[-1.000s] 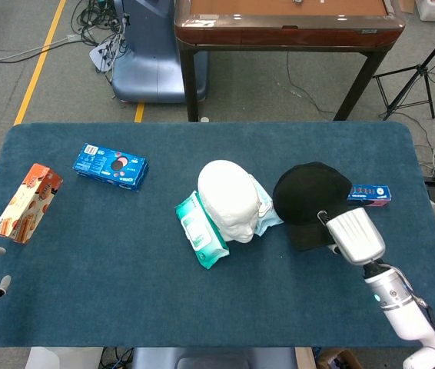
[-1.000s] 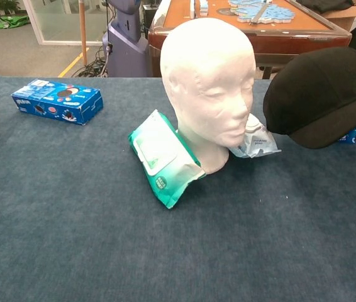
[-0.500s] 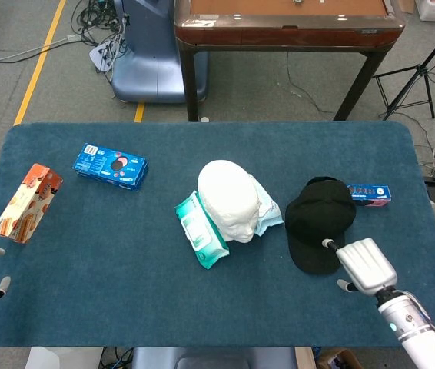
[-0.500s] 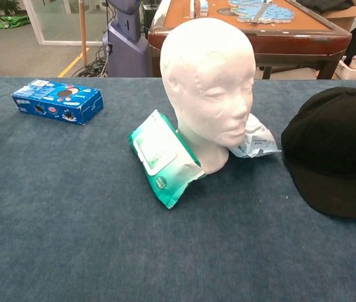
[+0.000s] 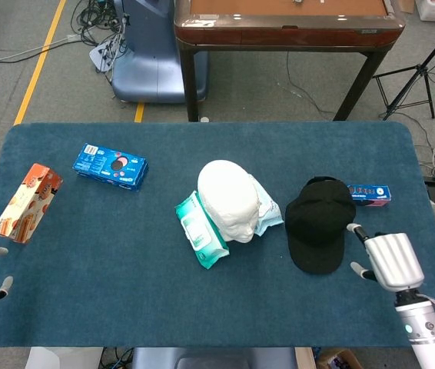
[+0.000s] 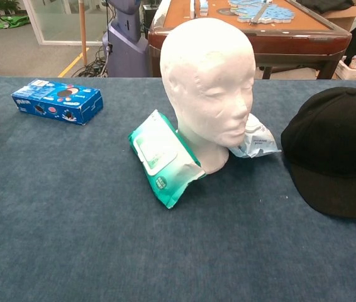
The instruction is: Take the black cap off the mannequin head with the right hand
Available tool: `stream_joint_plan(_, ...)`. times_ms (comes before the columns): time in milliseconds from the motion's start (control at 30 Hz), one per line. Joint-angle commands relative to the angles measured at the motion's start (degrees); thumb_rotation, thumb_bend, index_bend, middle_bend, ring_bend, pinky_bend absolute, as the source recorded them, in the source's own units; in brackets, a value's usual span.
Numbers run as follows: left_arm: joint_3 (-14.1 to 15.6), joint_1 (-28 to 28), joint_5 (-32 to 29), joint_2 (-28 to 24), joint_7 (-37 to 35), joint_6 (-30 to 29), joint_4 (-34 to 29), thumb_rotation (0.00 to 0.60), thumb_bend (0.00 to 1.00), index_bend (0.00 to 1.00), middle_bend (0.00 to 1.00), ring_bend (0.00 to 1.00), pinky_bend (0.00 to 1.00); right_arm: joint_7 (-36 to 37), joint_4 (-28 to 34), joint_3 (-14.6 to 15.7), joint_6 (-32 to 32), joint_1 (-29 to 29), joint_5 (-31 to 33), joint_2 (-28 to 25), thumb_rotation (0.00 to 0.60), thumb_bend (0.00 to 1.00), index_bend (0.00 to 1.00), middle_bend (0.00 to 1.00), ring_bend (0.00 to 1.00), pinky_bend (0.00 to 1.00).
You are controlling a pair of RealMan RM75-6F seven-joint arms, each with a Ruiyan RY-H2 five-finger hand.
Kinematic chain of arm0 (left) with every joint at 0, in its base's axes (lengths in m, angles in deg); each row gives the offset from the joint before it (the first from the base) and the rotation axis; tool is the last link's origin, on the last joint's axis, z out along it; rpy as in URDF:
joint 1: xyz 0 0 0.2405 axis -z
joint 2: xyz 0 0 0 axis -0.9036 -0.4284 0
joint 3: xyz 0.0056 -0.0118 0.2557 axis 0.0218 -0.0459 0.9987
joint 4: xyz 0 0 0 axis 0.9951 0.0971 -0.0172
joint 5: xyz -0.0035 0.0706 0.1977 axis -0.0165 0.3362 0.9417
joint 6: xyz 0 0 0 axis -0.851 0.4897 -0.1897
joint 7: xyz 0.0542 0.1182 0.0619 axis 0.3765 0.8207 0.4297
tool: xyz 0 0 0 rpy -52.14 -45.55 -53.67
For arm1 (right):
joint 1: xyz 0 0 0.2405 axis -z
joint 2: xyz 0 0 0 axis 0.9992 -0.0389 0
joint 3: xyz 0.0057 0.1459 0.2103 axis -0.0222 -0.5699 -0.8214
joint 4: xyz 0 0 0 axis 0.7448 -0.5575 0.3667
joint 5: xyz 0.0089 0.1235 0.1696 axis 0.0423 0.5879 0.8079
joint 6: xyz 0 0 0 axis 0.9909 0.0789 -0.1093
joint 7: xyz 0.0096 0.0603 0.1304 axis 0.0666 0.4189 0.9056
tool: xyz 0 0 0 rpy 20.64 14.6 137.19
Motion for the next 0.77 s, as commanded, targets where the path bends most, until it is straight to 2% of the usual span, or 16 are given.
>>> stream_joint_plan(33, 0.3, 0.01, 0.64, 0.18, 0.02, -0.12, 0.18, 0.6, 0.23, 0.32, 0.35, 0.23, 0.47, 4.87, -3.7, -0.83, -2.12, 2.57, -1.1, 2.77, 0.6, 0.0, 0.37, 0.75, 0.61, 0.83)
stream_joint_plan(100, 0.49, 0.0, 1.08, 0.29, 0.03, -0.19, 0.26, 0.6, 0.23, 0.31, 0.35, 0.23, 0.47, 6.95, -4.27, -0.64, -1.16, 2.85, -0.47, 2.69, 0.6, 0.0, 0.37, 0.63, 0.56, 0.79)
stream_joint_plan(133, 0.56, -0.02, 1.24, 0.33, 0.02, -0.21, 0.3, 0.6, 0.23, 0.31, 0.35, 0.23, 0.47, 7.27, -4.67, -0.6, -0.8, 2.92, -0.23, 2.69, 0.6, 0.0, 0.37, 0.6, 0.54, 0.78)
stream_joint_plan(200, 0.67, -0.05, 1.47, 0.38, 0.05, -0.24, 0.33, 0.6, 0.23, 0.31, 0.35, 0.23, 0.47, 6.87, -5.56, -0.53, -0.12, 3.14, 0.53, 2.74, 0.6, 0.0, 0.37, 0.49, 0.44, 0.7)
stream_joint_plan(267, 0.75, -0.07, 1.67, 0.38, 0.07, -0.27, 0.32, 0.6, 0.23, 0.31, 0.35, 0.23, 0.47, 6.45, -6.49, -1.0, -0.65, 3.64, 1.33, 3.34, 0.6, 0.0, 0.37, 0.42, 0.38, 0.63)
stream_joint_plan(533, 0.88, -0.01, 1.92, 0.35, 0.16, 0.07, 0.14, 0.6, 0.23, 0.31, 0.35, 0.23, 0.47, 9.35, -9.04, -2.71, -1.69, 4.69, 2.32, 4.34, 0.6, 0.0, 0.42, 0.41, 0.37, 0.6)
stream_joint_plan(767, 0.4, 0.32, 0.5, 0.69, 0.88, 1.02, 0.34, 0.6, 0.23, 0.31, 0.35, 0.23, 0.47, 10.74, -9.95, -3.81, 1.15, 4.36, 5.39, 3.92, 0.6, 0.0, 0.42, 0.41, 0.37, 0.6)
